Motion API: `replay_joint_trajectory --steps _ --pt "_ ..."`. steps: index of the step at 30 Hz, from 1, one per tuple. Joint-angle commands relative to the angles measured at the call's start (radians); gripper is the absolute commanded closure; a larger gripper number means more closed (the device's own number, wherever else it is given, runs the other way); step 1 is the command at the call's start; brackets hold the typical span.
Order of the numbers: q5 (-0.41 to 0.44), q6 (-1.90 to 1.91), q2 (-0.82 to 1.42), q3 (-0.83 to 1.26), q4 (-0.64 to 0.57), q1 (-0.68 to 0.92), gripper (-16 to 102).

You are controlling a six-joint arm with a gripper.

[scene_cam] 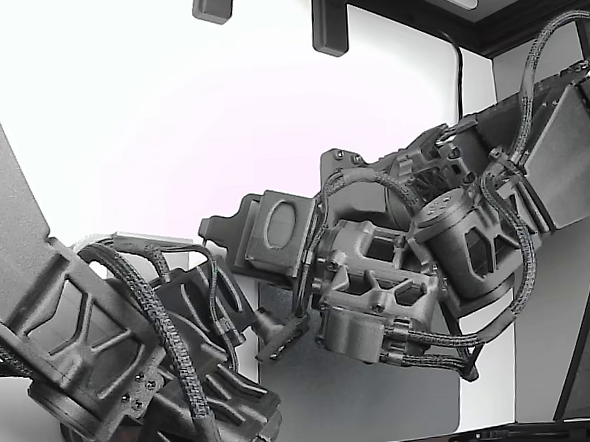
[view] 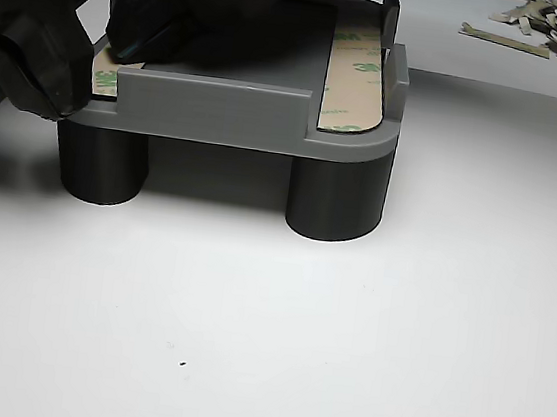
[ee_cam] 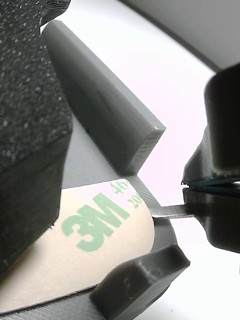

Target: Peel off protective film from adhesive tape.

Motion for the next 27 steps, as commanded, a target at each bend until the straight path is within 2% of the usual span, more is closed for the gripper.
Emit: replay_joint_trajectory --steps 1,27 --pt "0.0 0.003 0.026 -0.035 -0.006 -0.003 97" --pt "-0.003 0.017 0.026 -0.038 -0.018 0.002 97"
